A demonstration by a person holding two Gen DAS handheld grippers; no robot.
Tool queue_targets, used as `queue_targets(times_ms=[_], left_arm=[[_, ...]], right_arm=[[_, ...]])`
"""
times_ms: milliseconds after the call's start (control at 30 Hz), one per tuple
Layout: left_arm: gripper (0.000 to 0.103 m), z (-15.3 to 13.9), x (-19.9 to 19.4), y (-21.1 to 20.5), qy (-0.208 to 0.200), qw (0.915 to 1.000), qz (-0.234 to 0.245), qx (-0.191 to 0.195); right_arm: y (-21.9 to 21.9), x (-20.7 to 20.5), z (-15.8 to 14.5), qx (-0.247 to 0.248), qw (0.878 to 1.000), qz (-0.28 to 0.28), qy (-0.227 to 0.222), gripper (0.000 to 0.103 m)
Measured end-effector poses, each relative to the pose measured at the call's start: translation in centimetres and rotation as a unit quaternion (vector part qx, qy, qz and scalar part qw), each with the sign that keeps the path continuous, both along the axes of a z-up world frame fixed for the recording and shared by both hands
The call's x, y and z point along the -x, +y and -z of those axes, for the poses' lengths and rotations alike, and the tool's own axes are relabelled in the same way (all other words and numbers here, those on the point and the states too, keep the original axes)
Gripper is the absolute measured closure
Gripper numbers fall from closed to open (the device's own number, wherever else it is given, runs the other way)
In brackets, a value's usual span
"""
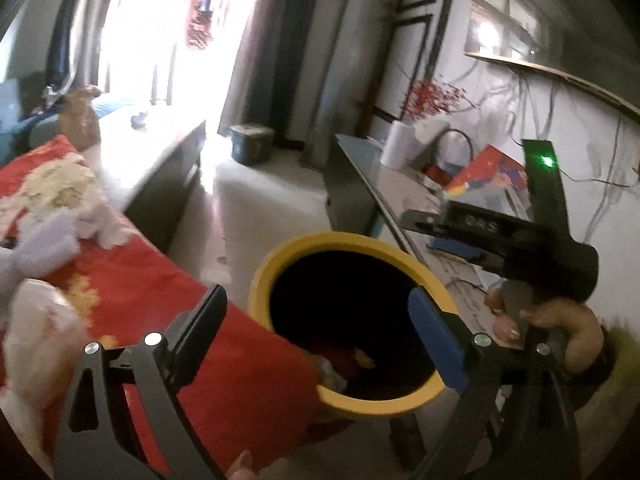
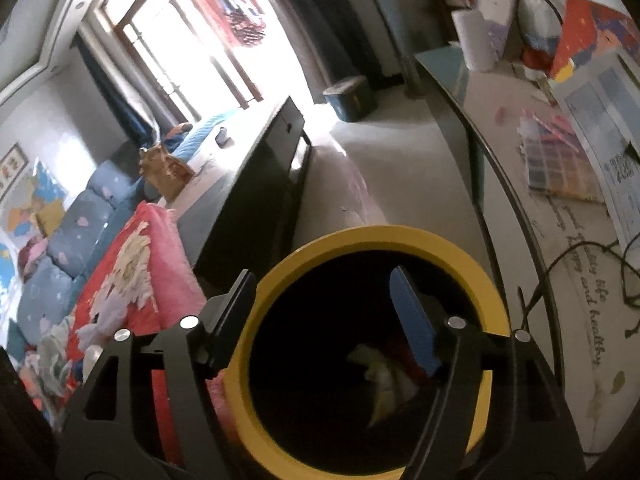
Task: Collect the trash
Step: 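Move both tools back over the remaining trash on the bedspread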
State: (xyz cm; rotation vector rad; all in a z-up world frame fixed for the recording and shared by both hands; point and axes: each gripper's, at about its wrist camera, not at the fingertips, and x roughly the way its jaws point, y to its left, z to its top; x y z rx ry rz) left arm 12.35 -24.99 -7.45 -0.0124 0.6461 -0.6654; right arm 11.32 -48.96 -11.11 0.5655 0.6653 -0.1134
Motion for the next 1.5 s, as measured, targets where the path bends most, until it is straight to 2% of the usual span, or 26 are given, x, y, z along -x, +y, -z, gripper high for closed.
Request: queue_targets(times_ms=[267,333,767,1067,1500], left_arm=[[0.013,-2.2,0.3,4.2,-0.021,0.9978,-0.062,-0.003],[0.013,-2.7,0.4,5.1,-0.026,0.9968,-0.075,0.000],[0.013,-5.1,0.4,11.2,-0.051,0.9858,-0.160,0.006],[0.010,-5.5,0.4,15.4,-0.056,0.9751,-0.215,0.009],[0.010,-5.5,0.3,21.9,-0.048,0.9538,-0.296,0.015]], right_arm=[[3.4,0.4,-2.5,0.025,0.998,-0.038,-0.031,0.034],[4.2,0.5,-2.9,0.027,0.998,-0.048,-0.037,0.030],[9.8,0.9,-5.1,0.054,0.990,-0.119,-0.059,0.026],[14.2,1.1,-5.8,0.064,0.981,-0.175,-0.062,0.023],[21.0,1.5,-5.9,0.071,0.962,-0.259,-0.052,0.020]])
